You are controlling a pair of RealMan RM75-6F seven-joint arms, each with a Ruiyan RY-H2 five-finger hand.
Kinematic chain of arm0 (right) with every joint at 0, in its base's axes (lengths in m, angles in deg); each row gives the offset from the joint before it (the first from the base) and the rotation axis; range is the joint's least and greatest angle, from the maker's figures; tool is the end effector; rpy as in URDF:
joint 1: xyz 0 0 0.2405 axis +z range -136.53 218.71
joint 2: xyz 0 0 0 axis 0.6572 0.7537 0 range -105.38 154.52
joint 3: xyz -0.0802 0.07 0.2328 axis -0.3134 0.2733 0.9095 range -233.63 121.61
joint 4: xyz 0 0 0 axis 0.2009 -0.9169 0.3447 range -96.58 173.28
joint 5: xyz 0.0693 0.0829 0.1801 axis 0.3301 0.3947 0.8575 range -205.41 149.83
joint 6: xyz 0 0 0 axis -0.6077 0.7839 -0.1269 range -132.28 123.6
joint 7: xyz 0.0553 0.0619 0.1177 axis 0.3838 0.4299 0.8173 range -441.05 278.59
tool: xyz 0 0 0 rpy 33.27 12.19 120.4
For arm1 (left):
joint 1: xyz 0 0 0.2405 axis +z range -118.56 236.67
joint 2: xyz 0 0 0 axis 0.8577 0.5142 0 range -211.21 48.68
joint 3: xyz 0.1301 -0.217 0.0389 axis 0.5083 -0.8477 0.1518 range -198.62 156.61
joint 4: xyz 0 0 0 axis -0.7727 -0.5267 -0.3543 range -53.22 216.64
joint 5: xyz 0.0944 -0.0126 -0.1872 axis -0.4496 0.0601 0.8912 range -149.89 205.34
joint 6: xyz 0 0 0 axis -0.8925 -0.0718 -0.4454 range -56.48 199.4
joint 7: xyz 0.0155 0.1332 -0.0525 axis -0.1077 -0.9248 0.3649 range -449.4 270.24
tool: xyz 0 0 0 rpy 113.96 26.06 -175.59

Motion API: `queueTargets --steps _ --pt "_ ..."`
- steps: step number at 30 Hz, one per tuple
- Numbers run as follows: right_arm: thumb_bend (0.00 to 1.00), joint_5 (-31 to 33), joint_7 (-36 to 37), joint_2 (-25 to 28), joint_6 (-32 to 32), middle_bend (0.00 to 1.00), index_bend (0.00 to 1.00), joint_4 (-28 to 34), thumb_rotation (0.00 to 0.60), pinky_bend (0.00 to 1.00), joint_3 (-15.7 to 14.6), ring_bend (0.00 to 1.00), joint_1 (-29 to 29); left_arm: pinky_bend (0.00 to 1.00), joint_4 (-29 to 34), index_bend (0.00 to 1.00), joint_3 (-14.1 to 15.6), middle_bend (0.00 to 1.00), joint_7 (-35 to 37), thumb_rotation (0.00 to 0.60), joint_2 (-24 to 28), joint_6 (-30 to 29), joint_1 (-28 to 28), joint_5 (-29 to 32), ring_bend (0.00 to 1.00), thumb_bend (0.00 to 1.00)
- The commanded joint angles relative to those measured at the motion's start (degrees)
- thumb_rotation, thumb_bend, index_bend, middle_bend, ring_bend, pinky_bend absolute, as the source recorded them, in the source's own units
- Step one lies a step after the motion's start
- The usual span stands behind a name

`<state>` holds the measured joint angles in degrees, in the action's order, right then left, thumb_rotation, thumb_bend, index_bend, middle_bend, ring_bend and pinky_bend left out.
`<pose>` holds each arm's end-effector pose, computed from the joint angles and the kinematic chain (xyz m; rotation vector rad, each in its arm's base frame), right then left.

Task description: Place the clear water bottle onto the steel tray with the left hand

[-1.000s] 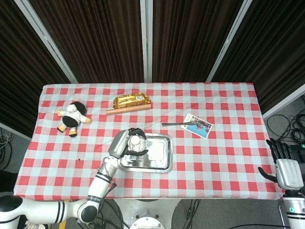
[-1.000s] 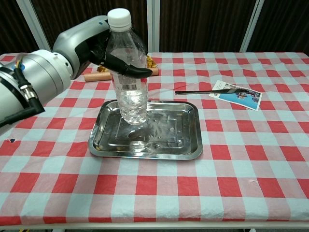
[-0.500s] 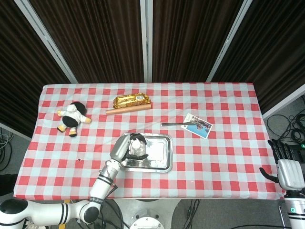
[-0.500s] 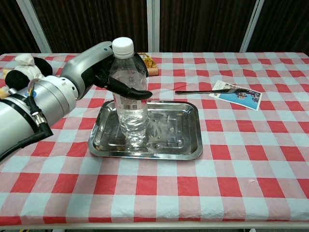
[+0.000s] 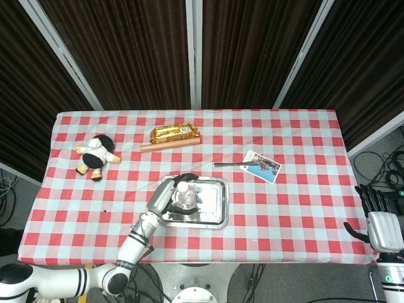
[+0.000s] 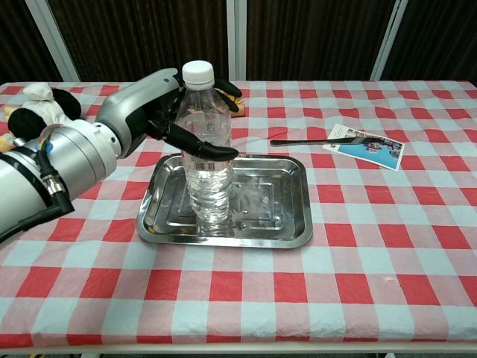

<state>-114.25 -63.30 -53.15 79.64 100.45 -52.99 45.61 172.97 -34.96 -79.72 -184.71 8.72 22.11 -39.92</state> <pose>-0.3871 -0.1841 0.1362 1.3429 -0.9322 0.9084 -0.0783 0.2862 -0.0626 -1.4829 -1.7310 -1.5368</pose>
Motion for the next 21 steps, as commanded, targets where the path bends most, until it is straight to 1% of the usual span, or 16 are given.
queueTargets --steps 1,3,10,19,21 --pt "0.15 0.0 -0.5 0.4 -0.1 0.05 0.07 1.0 0.600 0.00 0.2 0.00 0.2 0.25 1.1 0.23 -0.3 0.28 0.0 0.600 0.7 -0.2 0.4 -0.1 0.21 0.04" --pt "0.15 0.1 -0.8 0.6 -0.1 0.05 0.07 1.6 0.600 0.00 0.2 0.00 0.2 0.23 2.6 0.20 -1.0 0.26 -0.6 0.600 1.4 -1.0 0.6 -0.2 0.20 0.03" --pt "0.15 -0.4 -1.7 1.1 0.3 0.05 0.07 3.2 0.600 0.00 0.0 0.00 0.2 0.22 9.0 0.19 -4.3 0.25 -5.1 0.600 4.5 -4.1 0.8 -0.2 0.18 0.03" --pt "0.15 -0.5 -2.4 1.3 0.3 0.05 0.07 3.8 0.600 0.00 0.0 0.00 0.2 0.21 16.9 0.19 -11.6 0.24 -10.4 0.600 11.3 -6.4 0.0 2.7 0.17 0.02" --pt "0.15 -0.5 -2.4 1.2 0.3 0.05 0.07 3.7 0.600 0.00 -0.1 0.00 0.2 0.21 18.6 0.19 -13.0 0.24 -12.5 0.600 13.6 -7.7 0.4 3.6 0.17 0.05"
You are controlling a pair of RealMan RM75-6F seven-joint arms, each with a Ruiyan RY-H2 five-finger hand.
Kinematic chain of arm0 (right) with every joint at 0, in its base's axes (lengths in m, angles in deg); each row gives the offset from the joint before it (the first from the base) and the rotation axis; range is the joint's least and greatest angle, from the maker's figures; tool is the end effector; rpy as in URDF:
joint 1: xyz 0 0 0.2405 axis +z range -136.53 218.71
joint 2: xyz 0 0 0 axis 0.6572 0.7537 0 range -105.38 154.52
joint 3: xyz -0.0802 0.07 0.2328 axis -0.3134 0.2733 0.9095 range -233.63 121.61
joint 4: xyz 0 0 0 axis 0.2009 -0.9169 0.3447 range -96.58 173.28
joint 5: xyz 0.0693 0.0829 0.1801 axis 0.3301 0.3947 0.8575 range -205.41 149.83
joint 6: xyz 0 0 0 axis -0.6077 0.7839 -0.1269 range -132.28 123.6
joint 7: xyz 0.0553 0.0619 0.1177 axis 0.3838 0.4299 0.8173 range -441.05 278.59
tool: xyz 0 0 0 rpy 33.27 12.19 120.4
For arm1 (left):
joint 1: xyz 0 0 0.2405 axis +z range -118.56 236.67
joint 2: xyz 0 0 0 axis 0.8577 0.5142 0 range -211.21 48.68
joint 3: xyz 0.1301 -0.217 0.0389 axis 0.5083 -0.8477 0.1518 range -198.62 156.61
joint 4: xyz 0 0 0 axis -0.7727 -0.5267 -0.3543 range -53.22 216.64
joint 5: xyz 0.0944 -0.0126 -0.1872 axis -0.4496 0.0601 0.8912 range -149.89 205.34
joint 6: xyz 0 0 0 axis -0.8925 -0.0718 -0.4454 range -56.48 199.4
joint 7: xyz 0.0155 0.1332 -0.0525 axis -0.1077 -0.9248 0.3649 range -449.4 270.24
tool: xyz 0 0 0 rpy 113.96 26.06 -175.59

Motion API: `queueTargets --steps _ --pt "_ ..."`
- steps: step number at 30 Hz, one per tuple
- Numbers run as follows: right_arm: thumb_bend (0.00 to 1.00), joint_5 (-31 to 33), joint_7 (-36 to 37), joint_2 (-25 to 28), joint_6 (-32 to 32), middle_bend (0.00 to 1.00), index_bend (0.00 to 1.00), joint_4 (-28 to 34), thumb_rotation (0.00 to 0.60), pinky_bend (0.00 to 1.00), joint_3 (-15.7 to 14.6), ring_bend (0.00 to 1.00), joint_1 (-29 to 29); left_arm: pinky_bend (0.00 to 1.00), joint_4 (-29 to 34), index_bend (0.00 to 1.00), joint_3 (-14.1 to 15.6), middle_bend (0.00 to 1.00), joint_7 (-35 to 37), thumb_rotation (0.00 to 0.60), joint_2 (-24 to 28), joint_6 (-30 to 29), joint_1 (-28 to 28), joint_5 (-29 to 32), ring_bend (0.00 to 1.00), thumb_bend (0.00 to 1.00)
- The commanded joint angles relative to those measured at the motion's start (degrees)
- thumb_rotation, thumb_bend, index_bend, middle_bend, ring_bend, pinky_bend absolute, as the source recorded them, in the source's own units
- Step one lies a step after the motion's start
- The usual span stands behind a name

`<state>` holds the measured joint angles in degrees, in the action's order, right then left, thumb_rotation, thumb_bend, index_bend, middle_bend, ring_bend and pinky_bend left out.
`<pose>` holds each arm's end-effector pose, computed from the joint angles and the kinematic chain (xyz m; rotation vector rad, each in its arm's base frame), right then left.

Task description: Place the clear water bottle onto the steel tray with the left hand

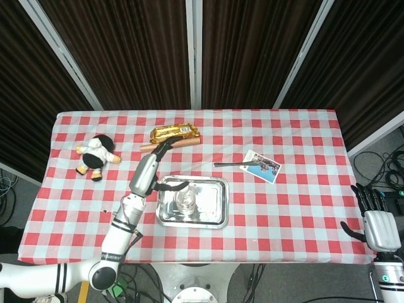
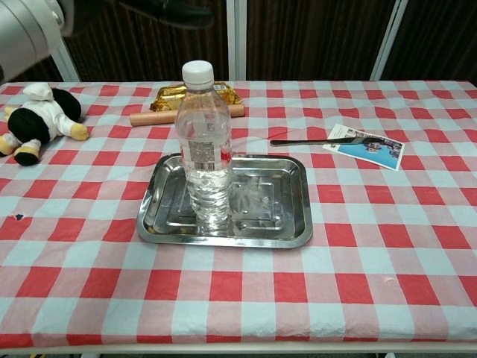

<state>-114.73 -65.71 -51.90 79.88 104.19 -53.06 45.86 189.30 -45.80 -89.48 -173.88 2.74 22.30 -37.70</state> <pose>-0.3763 -0.1852 0.1348 1.3590 -0.9271 0.9180 -0.0438 0.3107 0.0391 -1.3488 -1.4956 -1.7503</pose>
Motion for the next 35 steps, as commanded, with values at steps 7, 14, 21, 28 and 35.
queueTargets --steps 7,14,21,28,35 --pt "0.15 -0.1 0.2 0.0 0.2 0.05 0.07 -0.2 0.600 0.00 0.0 0.00 -0.1 0.22 -1.4 0.21 -0.6 0.25 -11.6 0.600 12.8 -7.5 4.8 -1.9 0.17 0.21" --pt "0.15 -0.5 0.2 -0.5 0.1 0.05 0.07 -0.9 0.600 0.00 -0.3 0.00 0.0 0.22 -6.5 0.26 10.8 0.26 -12.5 0.600 23.5 -11.3 15.6 -8.0 0.17 0.21" --pt "0.15 -0.5 0.0 -0.8 0.1 0.05 0.07 -1.4 0.600 0.00 -0.4 0.00 0.1 0.22 -11.0 0.26 20.7 0.26 -16.4 0.600 24.6 -17.1 23.4 -15.0 0.17 0.19" --pt "0.15 -0.6 0.0 -0.9 -0.2 0.05 0.07 -1.4 0.600 0.00 -0.5 0.00 0.3 0.21 -9.8 0.26 26.5 0.27 -20.5 0.600 23.6 -20.0 28.1 -19.5 0.17 0.17" --pt "0.15 -0.4 0.1 -1.0 -0.2 0.05 0.07 -1.6 0.600 0.00 -0.4 0.00 0.3 0.21 -10.9 0.26 27.2 0.28 -18.2 0.600 23.4 -19.2 29.9 -18.4 0.17 0.16"
